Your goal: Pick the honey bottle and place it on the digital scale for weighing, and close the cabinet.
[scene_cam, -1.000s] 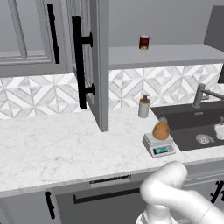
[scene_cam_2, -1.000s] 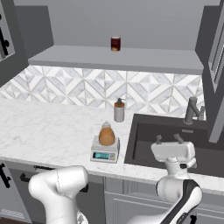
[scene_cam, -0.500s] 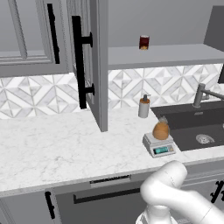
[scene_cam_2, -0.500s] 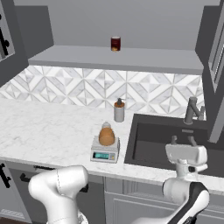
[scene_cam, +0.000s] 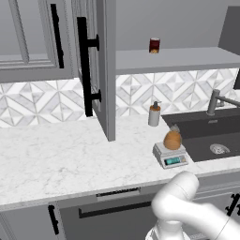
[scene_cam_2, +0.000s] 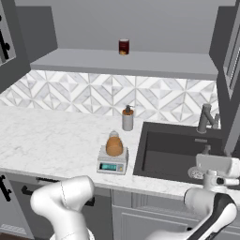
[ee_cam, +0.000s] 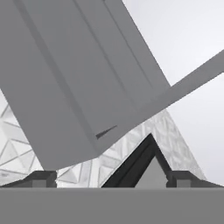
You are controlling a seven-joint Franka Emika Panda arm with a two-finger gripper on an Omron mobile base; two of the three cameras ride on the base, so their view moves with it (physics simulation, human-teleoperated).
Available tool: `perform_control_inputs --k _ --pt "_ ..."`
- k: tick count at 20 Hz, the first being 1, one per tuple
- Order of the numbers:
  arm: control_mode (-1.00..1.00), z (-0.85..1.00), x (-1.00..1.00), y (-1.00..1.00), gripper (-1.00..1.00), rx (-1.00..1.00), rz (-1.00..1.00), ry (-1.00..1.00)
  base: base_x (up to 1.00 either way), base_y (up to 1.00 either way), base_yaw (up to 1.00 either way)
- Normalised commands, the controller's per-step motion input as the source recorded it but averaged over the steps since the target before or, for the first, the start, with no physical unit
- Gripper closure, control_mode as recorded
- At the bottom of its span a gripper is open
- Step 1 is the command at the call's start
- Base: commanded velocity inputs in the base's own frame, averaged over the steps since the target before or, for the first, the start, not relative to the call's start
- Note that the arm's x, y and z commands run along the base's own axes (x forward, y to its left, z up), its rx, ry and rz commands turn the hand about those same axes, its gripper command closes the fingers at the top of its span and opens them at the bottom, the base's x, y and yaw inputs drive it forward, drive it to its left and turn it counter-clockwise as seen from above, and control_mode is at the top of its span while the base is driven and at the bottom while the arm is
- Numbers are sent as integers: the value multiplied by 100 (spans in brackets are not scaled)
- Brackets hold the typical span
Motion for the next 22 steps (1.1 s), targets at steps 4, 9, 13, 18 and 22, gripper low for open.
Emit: perform_control_inputs --k 4,9,13,18,22 --pt "-100 33 0 -49 -100 0 -9 18 0 0 0" --pt "-100 37 0 -41 -100 0 -1 15 0 0 0" --pt "-100 50 0 -24 -100 0 0 5 0 0 0" --pt "-100 62 -3 4 -100 -2 0 -6 0 0 0" --pt "-100 70 -13 69 -100 -21 7 -26 0 0 0"
